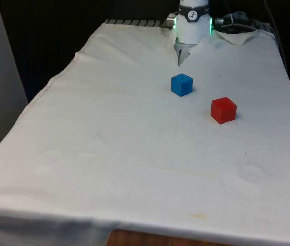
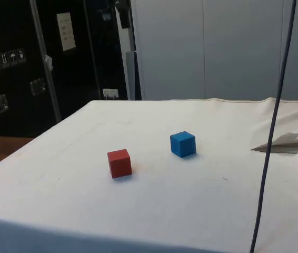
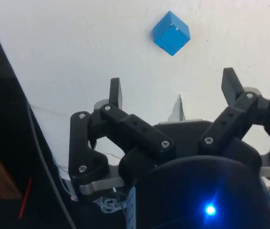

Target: Stack the two cubes.

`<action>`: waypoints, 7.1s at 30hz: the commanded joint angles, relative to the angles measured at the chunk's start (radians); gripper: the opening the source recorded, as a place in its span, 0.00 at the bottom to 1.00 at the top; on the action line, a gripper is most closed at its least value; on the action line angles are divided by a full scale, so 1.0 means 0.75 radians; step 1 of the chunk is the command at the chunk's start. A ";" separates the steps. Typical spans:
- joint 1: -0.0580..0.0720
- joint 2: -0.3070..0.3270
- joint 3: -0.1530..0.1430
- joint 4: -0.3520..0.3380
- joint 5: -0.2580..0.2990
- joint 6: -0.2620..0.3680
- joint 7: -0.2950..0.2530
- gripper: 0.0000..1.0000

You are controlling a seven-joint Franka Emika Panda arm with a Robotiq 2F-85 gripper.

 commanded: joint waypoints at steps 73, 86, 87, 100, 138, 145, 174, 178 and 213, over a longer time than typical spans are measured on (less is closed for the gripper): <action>-0.004 -0.277 0.016 -0.717 -0.123 0.551 0.255 1.00; -0.004 -0.263 0.013 -0.815 -0.111 0.688 0.316 1.00; -0.005 -0.260 0.013 -0.829 -0.111 0.711 0.327 1.00; -0.007 -0.229 0.012 -0.896 -0.112 0.811 0.408 1.00; -0.008 -0.033 0.007 -1.021 -0.119 1.132 0.675 1.00; -0.005 0.004 0.008 -1.025 -0.105 1.155 0.705 1.00; 0.000 0.180 -0.025 -1.040 -0.123 1.345 0.905 1.00; 0.001 0.197 -0.031 -1.040 -0.121 1.363 0.925 0.99; -0.013 0.135 0.000 -1.027 -0.068 1.327 0.885 0.03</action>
